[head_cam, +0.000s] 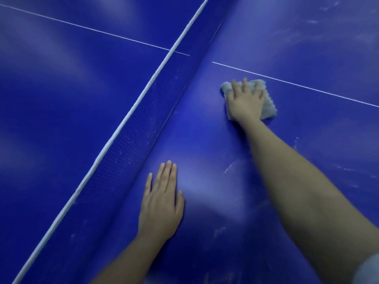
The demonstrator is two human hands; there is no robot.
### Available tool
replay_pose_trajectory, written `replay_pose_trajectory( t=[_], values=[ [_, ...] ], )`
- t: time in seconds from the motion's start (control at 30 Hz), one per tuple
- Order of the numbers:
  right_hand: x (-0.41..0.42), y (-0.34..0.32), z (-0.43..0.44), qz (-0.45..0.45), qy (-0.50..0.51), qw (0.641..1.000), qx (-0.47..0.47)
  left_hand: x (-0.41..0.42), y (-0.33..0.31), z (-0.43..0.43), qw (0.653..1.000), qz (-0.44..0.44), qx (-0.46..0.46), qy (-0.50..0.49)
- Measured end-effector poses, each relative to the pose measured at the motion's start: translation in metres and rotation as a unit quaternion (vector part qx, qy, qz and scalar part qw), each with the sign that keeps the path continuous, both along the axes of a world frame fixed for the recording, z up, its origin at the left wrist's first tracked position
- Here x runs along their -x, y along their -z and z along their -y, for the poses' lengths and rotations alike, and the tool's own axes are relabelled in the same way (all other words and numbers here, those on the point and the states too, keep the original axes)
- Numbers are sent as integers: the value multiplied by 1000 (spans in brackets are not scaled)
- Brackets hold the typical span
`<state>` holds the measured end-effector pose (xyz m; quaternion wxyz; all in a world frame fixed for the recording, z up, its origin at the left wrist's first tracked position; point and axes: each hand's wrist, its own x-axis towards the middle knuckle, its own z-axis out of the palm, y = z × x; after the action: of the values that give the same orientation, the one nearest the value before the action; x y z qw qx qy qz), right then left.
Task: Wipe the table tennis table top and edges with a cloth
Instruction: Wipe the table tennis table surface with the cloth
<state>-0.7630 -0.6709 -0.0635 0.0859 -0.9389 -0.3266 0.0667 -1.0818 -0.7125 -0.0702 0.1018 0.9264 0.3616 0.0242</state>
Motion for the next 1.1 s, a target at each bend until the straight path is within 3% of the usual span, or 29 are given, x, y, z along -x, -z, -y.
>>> replay_pose_trajectory(
  t=[0.07,0.17,0.23,0.3,0.37,0.43,0.5,0.6,0.67,0.73,0.8,0.87,0.97,1.03,1.07,1.1],
  values=[
    [28,2,-23,22,-39,999,0,0,-1,0,1000,-3,-3,1],
    [116,6,-50,32,-243,969,-32,-1,0,-2,1000,-11,-2,0],
    [154,10,-50,24,-321,946,-30,-1,0,-3,1000,-13,0,1],
    [143,6,-46,10,-354,935,-25,-2,-1,-3,1000,-16,-2,2],
    [97,6,-41,53,-356,933,-12,-1,-1,-3,1000,-16,0,6],
    [36,6,-23,96,-321,942,19,0,0,-2,1000,-10,4,5],
    [-29,8,11,115,-202,972,36,0,0,-2,1000,-3,6,3],
    [-100,3,82,24,59,997,39,1,1,-2,1000,0,6,6],
    [-96,-2,110,-8,113,993,43,1,1,-2,1000,0,10,4],
    [-49,0,125,23,38,998,33,1,2,-2,1000,0,10,5],
    [34,5,140,59,-128,990,30,1,3,-1,1000,-4,7,5],
    [136,11,166,74,-323,943,10,0,2,0,1000,-9,5,4],
    [218,7,202,-22,-519,854,35,0,0,2,1000,-18,3,3],
    [192,4,200,-28,-541,840,29,-1,0,2,1000,-20,4,1],
    [165,3,194,-4,-514,858,8,-1,0,2,1000,-20,6,2],
    [128,4,185,16,-439,898,-31,-2,1,1,1000,-19,8,1]
  ],
)
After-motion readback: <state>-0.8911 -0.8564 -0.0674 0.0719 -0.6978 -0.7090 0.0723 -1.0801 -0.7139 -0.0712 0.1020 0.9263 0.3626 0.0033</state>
